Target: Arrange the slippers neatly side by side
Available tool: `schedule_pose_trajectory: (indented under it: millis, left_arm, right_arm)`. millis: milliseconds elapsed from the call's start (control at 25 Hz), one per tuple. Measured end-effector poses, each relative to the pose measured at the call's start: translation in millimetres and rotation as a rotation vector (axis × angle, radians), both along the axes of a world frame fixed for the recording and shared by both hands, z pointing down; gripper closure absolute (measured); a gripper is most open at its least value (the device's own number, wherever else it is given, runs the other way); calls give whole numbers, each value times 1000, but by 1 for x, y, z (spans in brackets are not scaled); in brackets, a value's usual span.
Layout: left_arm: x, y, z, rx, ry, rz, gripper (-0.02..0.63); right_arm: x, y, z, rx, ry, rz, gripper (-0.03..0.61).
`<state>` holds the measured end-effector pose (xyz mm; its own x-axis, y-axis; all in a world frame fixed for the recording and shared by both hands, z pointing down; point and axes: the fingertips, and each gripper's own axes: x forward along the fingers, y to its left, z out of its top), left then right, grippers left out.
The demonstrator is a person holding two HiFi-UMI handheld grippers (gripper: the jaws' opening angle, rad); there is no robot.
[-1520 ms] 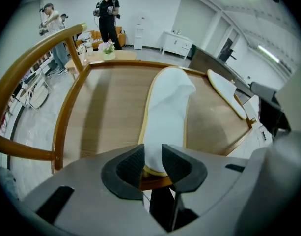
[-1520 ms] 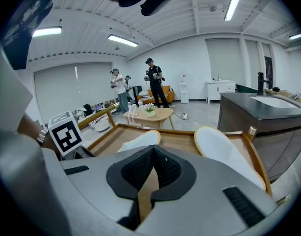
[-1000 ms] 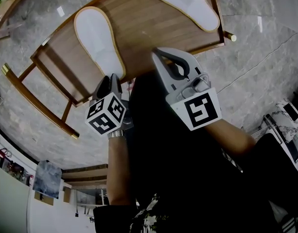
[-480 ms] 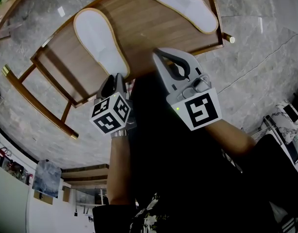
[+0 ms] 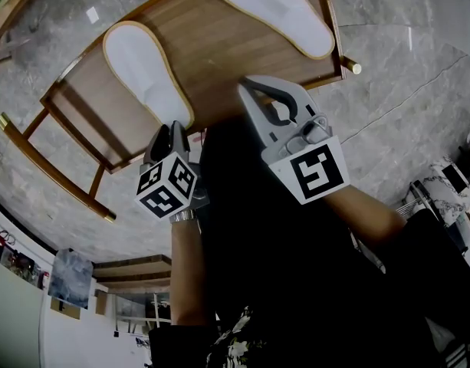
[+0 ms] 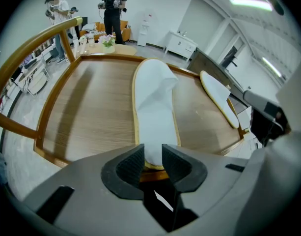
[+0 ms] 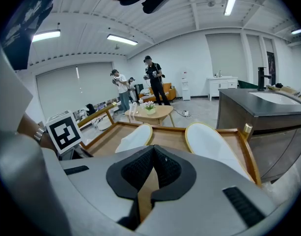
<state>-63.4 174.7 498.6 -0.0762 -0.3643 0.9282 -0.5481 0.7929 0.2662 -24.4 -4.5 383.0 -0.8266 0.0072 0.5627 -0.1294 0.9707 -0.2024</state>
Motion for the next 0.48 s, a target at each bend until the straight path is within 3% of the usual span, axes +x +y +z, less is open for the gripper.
schedule_pose_trajectory:
  millis: [120, 280, 480]
  left_arm:
    - [-3, -1, -10, -5, -35, -7, 509]
    - [-9, -17, -32, 5, -119, 63, 509]
    - [-6, -48, -45, 39, -176, 104, 560]
  right_arm:
    - [1, -15, -2, 20, -6, -3, 580]
    - [4, -42, 0, 71, 5, 27, 580]
    - [8, -82, 3, 116, -7, 99, 580]
